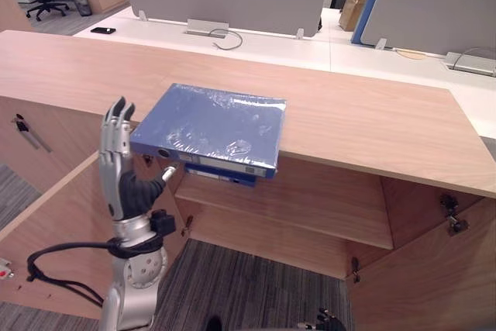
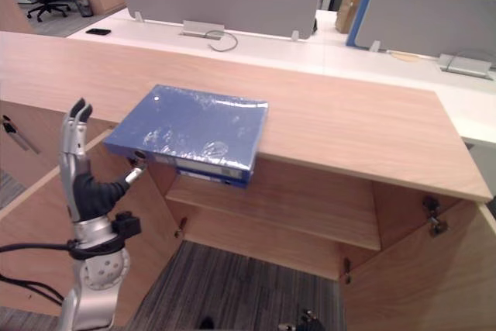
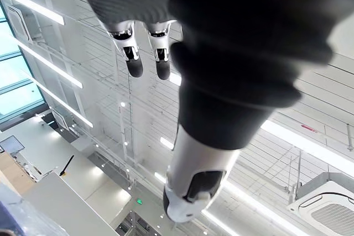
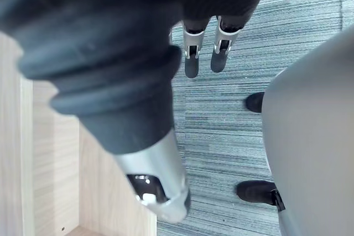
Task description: Walk over to the cabinet, pick up the folder, carry it to the office cabinet, place the folder inside the office cabinet, then close the office cabinet door
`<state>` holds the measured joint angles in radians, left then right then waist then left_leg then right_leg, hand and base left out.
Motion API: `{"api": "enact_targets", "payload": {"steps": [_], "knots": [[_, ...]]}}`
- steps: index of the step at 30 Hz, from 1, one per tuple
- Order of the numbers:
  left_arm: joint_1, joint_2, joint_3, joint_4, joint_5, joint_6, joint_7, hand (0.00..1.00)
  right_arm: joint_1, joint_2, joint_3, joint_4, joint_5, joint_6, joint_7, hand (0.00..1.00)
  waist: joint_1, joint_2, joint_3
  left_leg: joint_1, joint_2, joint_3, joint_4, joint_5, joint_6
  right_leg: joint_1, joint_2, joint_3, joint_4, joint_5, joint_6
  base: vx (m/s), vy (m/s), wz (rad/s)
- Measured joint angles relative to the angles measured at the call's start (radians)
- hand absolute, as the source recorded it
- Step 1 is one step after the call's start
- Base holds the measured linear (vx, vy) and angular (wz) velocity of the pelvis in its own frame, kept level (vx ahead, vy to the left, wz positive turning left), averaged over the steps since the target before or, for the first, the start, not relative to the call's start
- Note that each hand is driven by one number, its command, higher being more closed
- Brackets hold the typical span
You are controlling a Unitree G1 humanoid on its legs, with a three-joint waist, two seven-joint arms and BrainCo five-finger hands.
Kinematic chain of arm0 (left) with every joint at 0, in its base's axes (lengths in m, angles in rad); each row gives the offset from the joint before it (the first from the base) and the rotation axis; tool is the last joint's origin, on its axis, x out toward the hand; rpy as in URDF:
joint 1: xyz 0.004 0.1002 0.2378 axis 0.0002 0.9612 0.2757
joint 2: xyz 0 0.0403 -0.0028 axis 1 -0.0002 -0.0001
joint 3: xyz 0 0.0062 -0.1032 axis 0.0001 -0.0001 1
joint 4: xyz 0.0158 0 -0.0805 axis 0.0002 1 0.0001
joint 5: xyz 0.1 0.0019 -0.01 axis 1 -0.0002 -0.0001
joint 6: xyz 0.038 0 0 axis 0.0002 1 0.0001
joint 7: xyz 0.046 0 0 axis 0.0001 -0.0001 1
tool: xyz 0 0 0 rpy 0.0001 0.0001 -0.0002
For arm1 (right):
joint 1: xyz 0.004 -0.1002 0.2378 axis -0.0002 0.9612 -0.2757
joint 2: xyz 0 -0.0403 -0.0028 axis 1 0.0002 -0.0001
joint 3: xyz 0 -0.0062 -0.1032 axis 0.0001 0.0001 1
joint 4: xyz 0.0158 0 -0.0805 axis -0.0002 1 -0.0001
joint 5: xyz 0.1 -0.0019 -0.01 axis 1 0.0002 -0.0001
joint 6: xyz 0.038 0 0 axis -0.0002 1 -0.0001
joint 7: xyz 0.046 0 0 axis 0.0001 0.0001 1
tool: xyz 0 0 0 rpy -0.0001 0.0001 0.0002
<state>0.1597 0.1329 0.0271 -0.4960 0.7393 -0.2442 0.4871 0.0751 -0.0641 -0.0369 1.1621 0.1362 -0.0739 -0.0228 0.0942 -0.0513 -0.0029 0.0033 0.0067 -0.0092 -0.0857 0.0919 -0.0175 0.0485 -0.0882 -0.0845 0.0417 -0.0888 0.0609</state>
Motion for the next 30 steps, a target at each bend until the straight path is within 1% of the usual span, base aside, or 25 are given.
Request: {"api": "enact_targets", "payload": {"steps": [4,6,15,18,25,28,30], "knots": [[-0.039,0.027,-0.039,0.053,0.013,-0.002,-0.010,0.00,-0.001,0.000,0.000,0.001,0.000,0.000,0.000,0.00,0.000,0.000,0.000,0.002,0.000,0.000,0.000,0.000,0.000,0.002,0.001,0.000,-0.001,0.000,0.000,0.00,0.000,0.00],[-0.070,0.059,-0.052,0.127,0.029,-0.002,-0.019,0.00,-0.004,0.000,0.000,0.000,0.000,0.000,0.000,0.00,-0.001,0.000,-0.001,0.006,0.000,0.000,0.000,0.001,0.000,0.005,0.001,0.000,-0.001,0.000,0.000,0.00,0.000,0.00],[-0.127,0.149,-0.111,0.249,0.057,-0.001,-0.047,0.00,-0.011,-0.001,0.000,0.000,0.000,0.000,0.000,0.00,-0.013,0.001,0.000,0.010,-0.001,0.006,-0.001,0.002,0.001,0.015,0.001,0.005,-0.030,0.015,0.000,0.00,0.003,-0.01],[-0.147,0.161,-0.123,0.288,0.074,0.000,-0.056,0.00,-0.015,-0.002,0.000,0.000,0.000,0.000,0.000,0.00,-0.021,0.001,0.001,0.015,-0.001,0.008,-0.002,0.002,0.001,0.021,0.001,0.007,-0.037,0.019,0.000,0.00,0.003,-0.01],[-0.154,0.192,-0.129,0.335,0.081,0.001,-0.060,0.00,-0.016,-0.007,0.000,0.000,0.000,0.000,0.000,0.00,-0.026,0.001,0.003,0.015,-0.001,0.016,-0.002,0.001,0.000,0.026,0.001,0.013,-0.055,0.029,0.001,0.00,0.004,-0.02],[-0.161,0.200,-0.128,0.344,0.107,0.003,-0.059,0.00,-0.018,-0.007,0.000,0.000,-0.001,0.000,0.001,0.00,-0.028,0.001,0.003,0.015,-0.001,0.016,-0.001,0.001,0.000,0.026,0.001,0.013,-0.056,0.029,0.000,0.00,0.000,0.00],[-0.178,0.217,-0.128,0.359,0.122,0.013,-0.054,0.00,-0.023,-0.007,0.000,-0.001,-0.010,0.000,0.005,0.00,-0.030,0.001,0.003,0.016,0.000,0.018,-0.001,0.000,0.000,0.029,0.002,0.014,-0.060,0.032,0.000,0.00,0.000,0.00]]}}
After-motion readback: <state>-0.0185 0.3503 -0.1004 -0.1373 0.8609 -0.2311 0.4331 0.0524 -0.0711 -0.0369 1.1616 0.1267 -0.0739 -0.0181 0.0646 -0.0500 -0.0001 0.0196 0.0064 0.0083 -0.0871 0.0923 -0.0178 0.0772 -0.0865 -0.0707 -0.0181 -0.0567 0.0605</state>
